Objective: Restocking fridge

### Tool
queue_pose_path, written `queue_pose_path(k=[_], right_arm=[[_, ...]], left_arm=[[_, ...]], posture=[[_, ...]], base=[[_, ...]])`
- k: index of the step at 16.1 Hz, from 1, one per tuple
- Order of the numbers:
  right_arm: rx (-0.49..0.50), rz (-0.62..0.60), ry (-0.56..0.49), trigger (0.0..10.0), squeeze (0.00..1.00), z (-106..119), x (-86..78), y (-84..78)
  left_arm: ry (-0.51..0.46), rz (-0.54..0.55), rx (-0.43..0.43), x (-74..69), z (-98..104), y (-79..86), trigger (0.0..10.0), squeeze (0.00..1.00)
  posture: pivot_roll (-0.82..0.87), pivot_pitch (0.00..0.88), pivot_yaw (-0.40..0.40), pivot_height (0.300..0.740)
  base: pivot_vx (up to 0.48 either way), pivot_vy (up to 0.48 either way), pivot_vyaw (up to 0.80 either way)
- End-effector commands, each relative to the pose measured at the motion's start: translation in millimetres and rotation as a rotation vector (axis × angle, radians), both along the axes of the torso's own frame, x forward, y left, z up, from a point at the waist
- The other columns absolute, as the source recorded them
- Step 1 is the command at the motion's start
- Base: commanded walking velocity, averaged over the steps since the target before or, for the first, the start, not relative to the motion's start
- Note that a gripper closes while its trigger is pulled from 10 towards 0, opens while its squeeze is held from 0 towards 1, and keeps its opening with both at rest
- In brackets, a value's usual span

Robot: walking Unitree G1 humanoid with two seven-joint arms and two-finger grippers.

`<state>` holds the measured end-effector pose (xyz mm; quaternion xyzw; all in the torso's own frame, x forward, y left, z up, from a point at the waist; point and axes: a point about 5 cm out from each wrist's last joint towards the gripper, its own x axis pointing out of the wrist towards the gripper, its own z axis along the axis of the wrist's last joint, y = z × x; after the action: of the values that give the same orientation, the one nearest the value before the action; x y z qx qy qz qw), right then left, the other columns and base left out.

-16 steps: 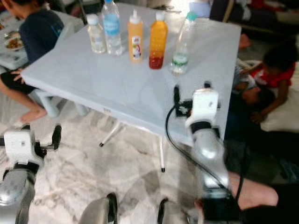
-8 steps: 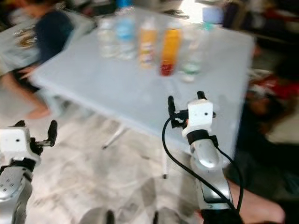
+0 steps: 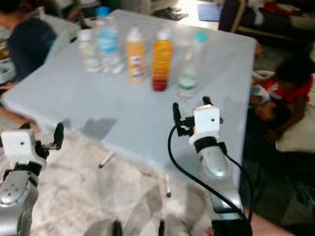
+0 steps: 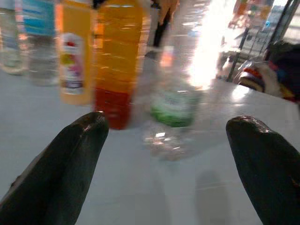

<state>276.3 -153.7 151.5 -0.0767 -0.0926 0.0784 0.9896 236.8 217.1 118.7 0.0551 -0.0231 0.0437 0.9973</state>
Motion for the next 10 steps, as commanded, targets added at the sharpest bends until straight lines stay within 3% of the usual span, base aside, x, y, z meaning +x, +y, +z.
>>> queue_pose_path(k=[1, 3, 10], right_arm=[[-0.008, -0.004, -0.006, 10.0, 0.00, 1.8, 3.2, -1.7], [-0.012, 0.002, -0.025, 10.0, 0.00, 5.6, 5.7, 0.0], [-0.068, 0.043, -0.115, 10.0, 0.00, 22.8, 15.2, 10.4]], left_arm=[[0.018, -0.004, 0.007, -1.7, -4.1, -1.0, 10.0, 0.00], [0.018, -0.001, 0.012, 0.2, -2.6, 0.1, 10.0, 0.00], [0.012, 0.002, 0.035, 1.0, 1.8, 2.5, 10.0, 0.00]], posture=[[-0.02, 0.130, -0.004, 0.740], [-0.02, 0.140, -0.005, 0.740], [-0.01, 0.166, -0.021, 0.740]], base=[[0.296, 0.000, 0.80], [0.292, 0.000, 0.79], [0.000, 0.000, 0.00]])
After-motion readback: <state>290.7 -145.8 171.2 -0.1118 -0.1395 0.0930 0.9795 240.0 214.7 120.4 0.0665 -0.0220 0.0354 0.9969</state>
